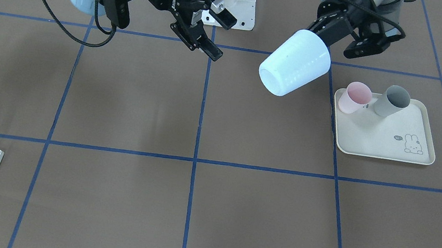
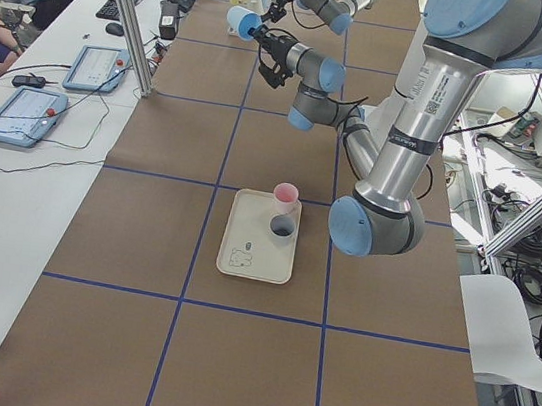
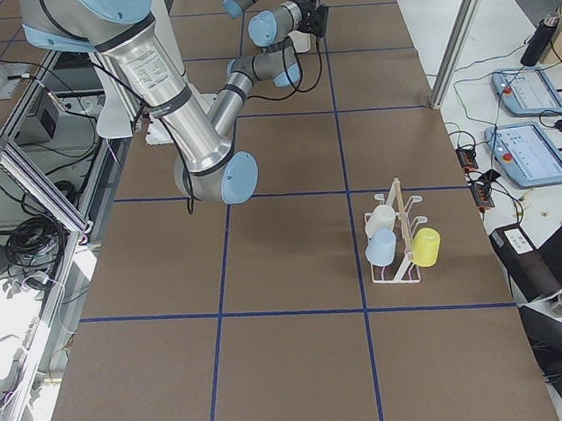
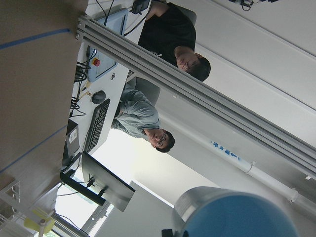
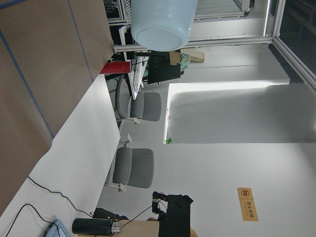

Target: Transfer IKEA cup to right arm and place on rack

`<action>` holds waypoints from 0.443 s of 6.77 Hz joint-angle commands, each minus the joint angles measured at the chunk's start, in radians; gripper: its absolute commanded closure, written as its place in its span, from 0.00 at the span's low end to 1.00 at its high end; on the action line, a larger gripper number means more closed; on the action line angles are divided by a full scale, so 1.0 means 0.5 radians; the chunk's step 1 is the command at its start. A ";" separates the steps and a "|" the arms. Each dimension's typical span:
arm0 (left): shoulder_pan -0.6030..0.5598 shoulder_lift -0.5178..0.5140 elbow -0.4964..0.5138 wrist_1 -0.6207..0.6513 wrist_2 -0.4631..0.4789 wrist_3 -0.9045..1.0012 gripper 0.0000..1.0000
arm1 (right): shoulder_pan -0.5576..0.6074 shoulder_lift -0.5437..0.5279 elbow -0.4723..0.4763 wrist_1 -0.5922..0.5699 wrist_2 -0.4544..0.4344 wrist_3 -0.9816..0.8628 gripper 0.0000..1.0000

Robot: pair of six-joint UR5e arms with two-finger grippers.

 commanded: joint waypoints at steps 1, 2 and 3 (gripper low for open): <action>0.144 -0.089 0.015 0.012 0.078 0.016 1.00 | -0.047 0.003 -0.032 0.066 -0.045 0.010 0.00; 0.187 -0.089 0.012 0.012 0.078 0.032 1.00 | -0.050 0.000 -0.062 0.103 -0.048 0.010 0.00; 0.233 -0.117 0.015 0.015 0.078 0.108 1.00 | -0.050 0.000 -0.059 0.107 -0.048 0.010 0.00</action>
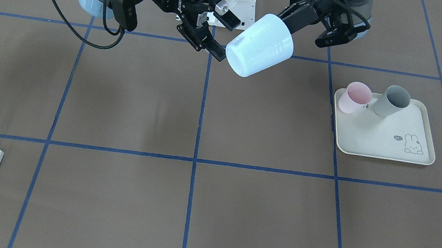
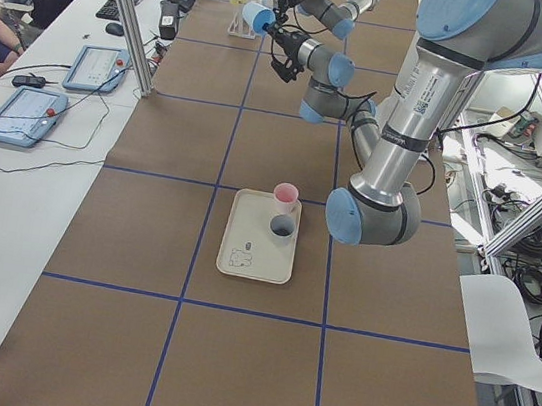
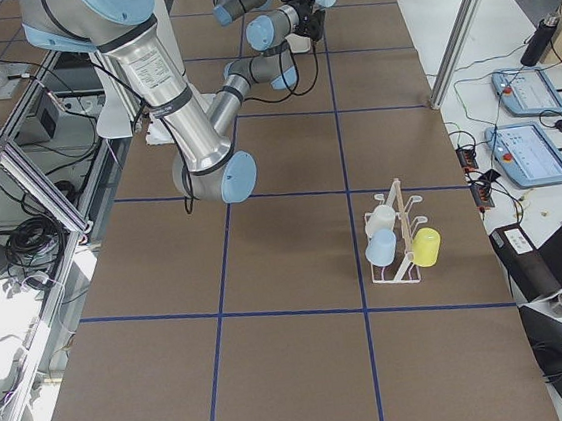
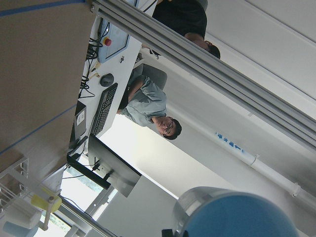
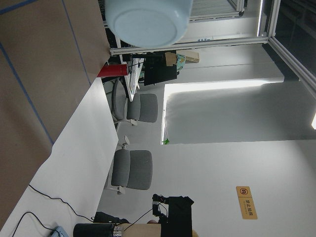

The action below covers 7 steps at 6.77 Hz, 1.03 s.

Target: Transfer IKEA cup to right arm and place on rack

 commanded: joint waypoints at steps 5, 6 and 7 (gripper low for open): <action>0.107 -0.080 0.014 0.009 0.008 0.124 1.00 | -0.007 -0.001 -0.009 0.019 0.000 -0.003 0.17; 0.117 -0.074 0.014 0.006 0.005 0.127 1.00 | -0.007 -0.001 -0.009 0.019 0.000 0.000 0.99; 0.114 -0.068 0.014 0.000 0.008 0.142 0.22 | -0.004 -0.004 -0.012 0.053 0.003 -0.003 1.00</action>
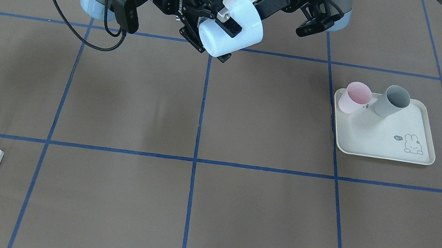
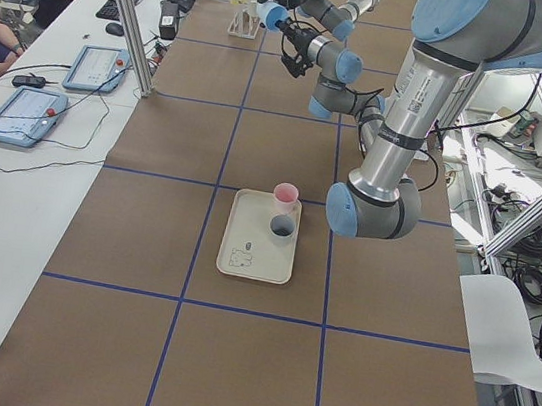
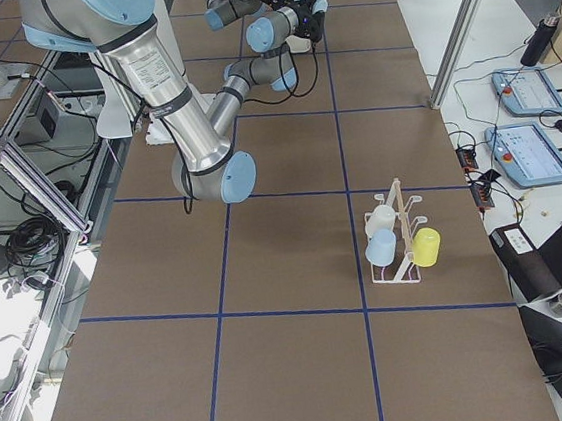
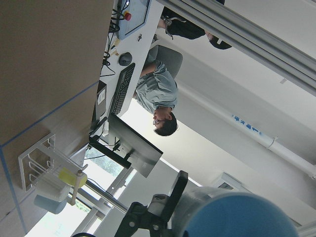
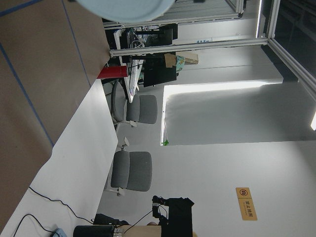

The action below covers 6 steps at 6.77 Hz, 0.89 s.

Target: Transfer IKEA cup to right arm and place on rack

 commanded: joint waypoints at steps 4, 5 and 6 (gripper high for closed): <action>-0.008 0.012 -0.056 -0.018 -0.008 0.172 0.00 | 0.073 -0.017 -0.002 0.025 0.005 -0.004 1.00; -0.020 0.089 -0.142 -0.021 -0.005 0.191 0.00 | 0.170 -0.051 -0.014 0.025 0.027 -0.001 1.00; -0.020 0.183 -0.261 -0.021 -0.011 0.276 0.00 | 0.302 -0.112 -0.023 0.025 0.136 -0.004 1.00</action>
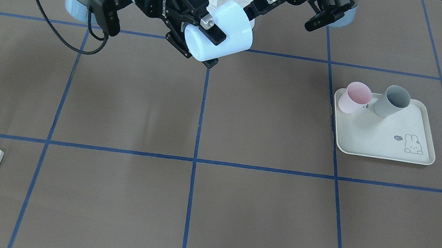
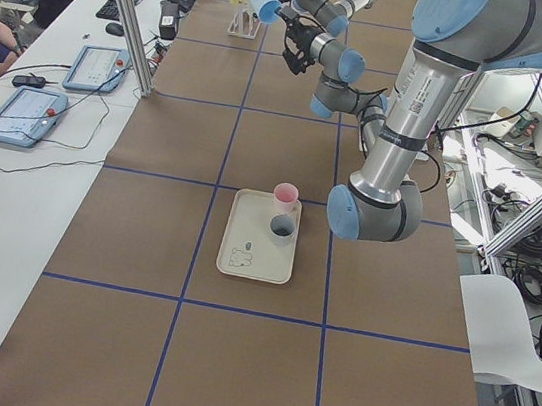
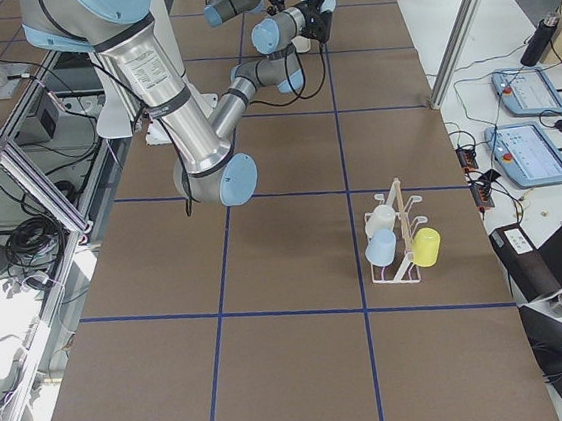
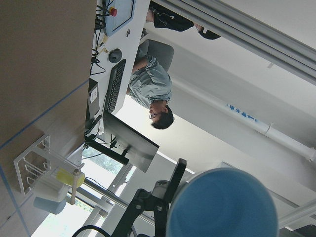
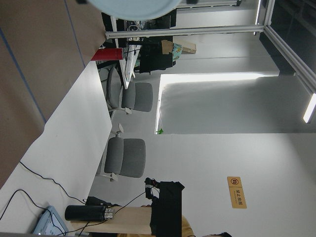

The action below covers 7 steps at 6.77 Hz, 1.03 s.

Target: Transfer IKEA cup to right arm and place on rack

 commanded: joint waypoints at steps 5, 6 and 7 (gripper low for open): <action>-0.065 0.458 -0.235 0.030 -0.022 0.927 0.00 | 0.705 -0.268 -0.405 -0.034 0.478 -0.827 1.00; -0.123 0.522 -0.238 0.072 -0.083 0.990 0.00 | 0.736 -0.292 -0.412 -0.201 0.475 -1.078 1.00; -0.248 0.569 -0.274 0.212 -0.305 0.996 0.00 | 0.778 -0.320 -0.409 -0.363 0.457 -1.315 1.00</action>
